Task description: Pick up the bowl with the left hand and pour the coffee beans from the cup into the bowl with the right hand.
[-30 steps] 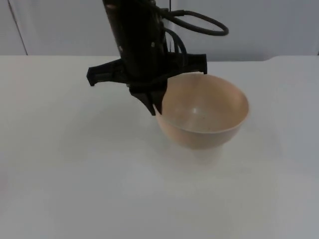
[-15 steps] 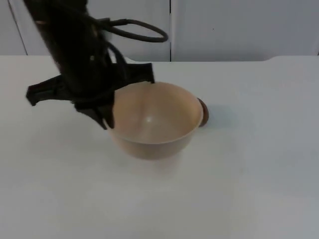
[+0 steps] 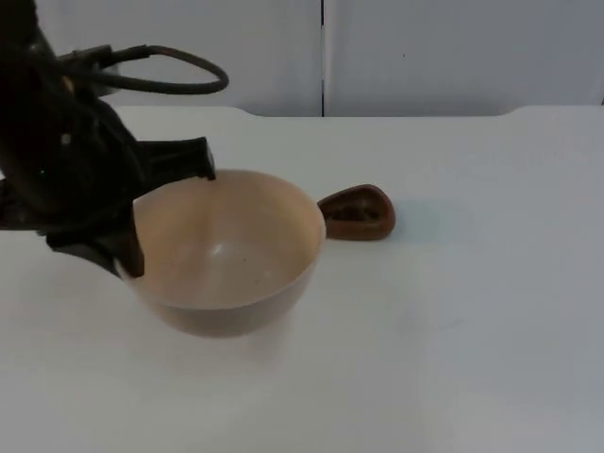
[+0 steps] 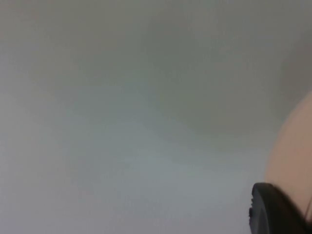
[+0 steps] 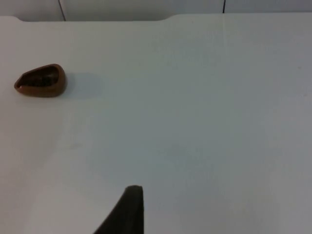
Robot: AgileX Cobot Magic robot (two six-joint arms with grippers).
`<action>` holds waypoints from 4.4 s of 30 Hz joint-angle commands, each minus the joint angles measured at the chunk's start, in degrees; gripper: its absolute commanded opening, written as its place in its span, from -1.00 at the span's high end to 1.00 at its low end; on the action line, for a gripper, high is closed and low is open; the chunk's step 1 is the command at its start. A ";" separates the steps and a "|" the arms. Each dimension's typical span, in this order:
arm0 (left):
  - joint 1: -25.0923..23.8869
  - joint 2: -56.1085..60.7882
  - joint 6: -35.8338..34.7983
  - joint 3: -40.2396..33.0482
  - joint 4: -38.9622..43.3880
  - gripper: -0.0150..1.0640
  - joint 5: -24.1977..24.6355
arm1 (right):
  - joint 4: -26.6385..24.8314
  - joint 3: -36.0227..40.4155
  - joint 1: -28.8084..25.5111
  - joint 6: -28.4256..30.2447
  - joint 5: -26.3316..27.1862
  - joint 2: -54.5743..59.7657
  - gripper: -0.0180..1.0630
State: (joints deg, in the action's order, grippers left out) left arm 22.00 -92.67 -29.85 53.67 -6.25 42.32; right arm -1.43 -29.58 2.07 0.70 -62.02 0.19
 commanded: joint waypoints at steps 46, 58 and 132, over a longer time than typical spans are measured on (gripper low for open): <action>-0.10 4.15 0.02 -5.98 -1.58 0.98 -4.03 | -0.36 -0.04 -0.22 -0.01 0.47 -0.19 -0.98; -0.10 4.15 0.02 -5.98 -1.69 0.98 -4.06 | -0.33 -9.75 -0.22 -0.01 1.89 12.12 -0.98; -0.10 4.05 0.02 -5.98 -1.67 0.98 -5.68 | 7.57 -74.88 27.94 -19.30 14.86 127.19 -0.75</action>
State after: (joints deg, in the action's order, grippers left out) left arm 22.00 -88.94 -29.85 47.77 -7.31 37.27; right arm 6.01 -103.40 29.64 -18.18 -47.62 126.60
